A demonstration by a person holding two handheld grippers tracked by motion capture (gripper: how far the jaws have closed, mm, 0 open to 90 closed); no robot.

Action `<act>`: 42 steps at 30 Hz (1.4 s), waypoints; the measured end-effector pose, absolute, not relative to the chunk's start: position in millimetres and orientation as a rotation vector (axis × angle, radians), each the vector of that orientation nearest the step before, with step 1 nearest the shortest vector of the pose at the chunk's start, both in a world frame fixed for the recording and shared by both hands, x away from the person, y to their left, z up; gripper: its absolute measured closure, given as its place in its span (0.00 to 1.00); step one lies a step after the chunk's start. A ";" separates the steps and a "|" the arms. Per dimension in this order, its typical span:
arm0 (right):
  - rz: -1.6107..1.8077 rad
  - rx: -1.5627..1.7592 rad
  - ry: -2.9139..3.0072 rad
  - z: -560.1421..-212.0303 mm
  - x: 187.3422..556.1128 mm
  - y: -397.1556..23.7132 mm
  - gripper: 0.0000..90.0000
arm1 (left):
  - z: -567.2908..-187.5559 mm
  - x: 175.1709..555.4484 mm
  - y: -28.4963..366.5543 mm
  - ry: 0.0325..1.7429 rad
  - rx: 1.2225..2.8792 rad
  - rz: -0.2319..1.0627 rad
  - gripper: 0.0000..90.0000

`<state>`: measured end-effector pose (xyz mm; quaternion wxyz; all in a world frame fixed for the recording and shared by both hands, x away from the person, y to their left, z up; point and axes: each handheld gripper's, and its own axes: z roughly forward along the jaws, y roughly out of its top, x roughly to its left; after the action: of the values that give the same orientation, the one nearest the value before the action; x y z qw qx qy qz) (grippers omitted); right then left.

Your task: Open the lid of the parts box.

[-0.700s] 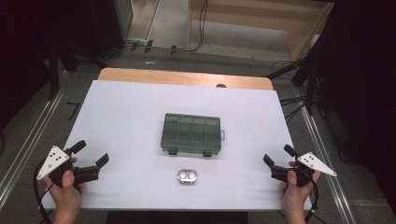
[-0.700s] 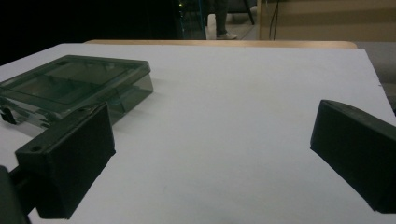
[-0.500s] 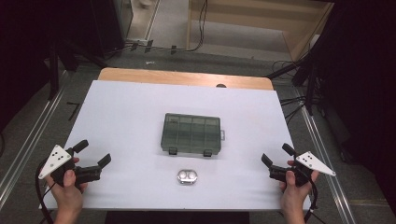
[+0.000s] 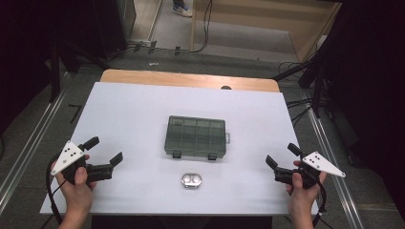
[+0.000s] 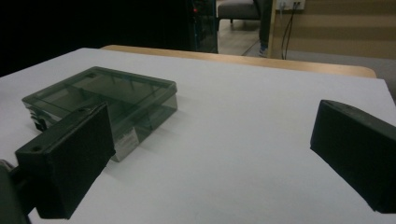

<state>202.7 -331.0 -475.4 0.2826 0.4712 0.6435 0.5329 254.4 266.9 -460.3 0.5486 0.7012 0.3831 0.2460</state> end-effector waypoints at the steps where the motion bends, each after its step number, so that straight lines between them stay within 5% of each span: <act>1: 1.431 1.256 1.728 -473.3 203.1 -329.2 0.00 | -460.3 254.4 266.9 0.907 1.661 0.583 0.00; 28: 1.486 1.172 1.866 -435.0 253.4 -271.1 0.00 | -437.3 290.1 201.6 0.800 1.703 0.440 0.00; 32: 1.462 1.151 1.921 -430.9 261.0 -258.5 0.00 | -438.8 296.0 195.1 0.833 1.705 0.425 0.14; 33: 1.455 1.143 1.935 -430.9 262.9 -255.4 0.02 | -439.9 297.5 193.8 0.836 1.711 0.416 0.14; 35: 1.489 1.134 1.931 -432.5 264.7 -251.6 0.29 | -442.1 298.5 191.6 0.849 1.705 0.425 0.18; 38: 1.530 1.162 1.960 -436.8 271.6 -248.3 0.28 | -444.3 301.7 191.0 0.879 1.700 0.416 0.27; 42: 1.472 1.180 2.001 -443.1 277.8 -242.6 0.42 | -447.6 306.6 190.3 0.900 1.702 0.392 0.41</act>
<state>277.8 -242.6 -443.1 0.1946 0.4210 0.7136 0.5251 306.6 190.3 -447.6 0.5552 0.7205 0.3810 0.1659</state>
